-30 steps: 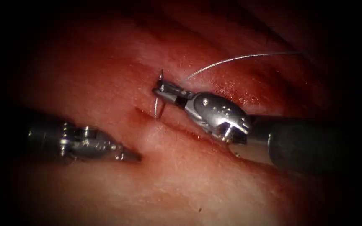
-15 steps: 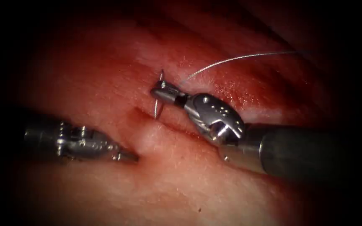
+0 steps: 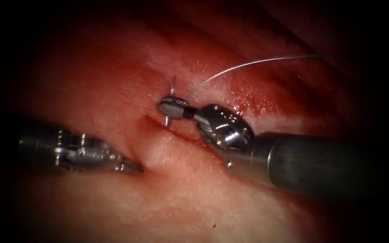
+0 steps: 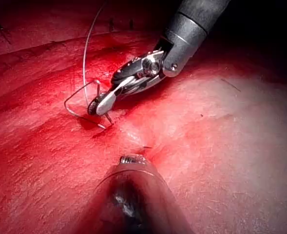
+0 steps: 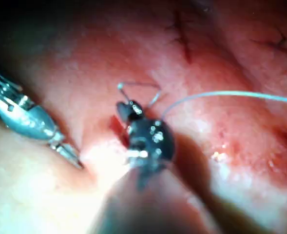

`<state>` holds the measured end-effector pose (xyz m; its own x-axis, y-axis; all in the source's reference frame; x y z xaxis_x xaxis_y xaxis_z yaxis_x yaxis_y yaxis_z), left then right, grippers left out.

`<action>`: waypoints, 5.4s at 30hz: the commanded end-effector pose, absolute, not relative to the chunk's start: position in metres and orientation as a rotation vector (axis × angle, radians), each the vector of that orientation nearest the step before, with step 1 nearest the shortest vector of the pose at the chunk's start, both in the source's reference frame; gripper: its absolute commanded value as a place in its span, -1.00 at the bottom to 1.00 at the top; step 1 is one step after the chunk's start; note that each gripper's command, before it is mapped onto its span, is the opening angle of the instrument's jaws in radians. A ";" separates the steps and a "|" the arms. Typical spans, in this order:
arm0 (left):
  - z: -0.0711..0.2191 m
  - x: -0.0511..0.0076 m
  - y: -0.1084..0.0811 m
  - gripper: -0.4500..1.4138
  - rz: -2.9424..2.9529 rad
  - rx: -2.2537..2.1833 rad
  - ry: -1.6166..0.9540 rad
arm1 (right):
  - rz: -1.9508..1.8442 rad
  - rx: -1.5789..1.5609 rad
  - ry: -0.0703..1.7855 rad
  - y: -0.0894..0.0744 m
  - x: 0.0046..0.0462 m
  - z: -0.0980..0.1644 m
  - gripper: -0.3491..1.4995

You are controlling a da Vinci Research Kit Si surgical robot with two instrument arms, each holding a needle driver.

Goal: Wound Closure

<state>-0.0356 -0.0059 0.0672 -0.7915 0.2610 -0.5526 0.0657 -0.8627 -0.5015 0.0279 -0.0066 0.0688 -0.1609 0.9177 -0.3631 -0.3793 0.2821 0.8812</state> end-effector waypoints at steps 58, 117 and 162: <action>0.067 -0.0355 -0.006 -0.82 2.762 -0.978 -0.787 | 1.203 0.422 1.081 -0.005 0.0269 0.068 -1.00; 0.066 -0.0354 -0.006 0.08 2.495 -1.857 -0.822 | 1.120 0.578 1.132 -0.006 0.0208 0.068 0.42; 0.060 -0.0376 -0.004 -1.00 1.915 -1.381 -1.367 | 1.113 0.570 1.134 -0.007 0.0213 0.069 0.20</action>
<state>-0.0370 -0.0035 0.0594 -0.4323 0.7756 -0.4599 0.2045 -0.4124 -0.8877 0.0207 -0.0070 0.0684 0.0095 0.9081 -0.4186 -0.4038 0.3865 0.8292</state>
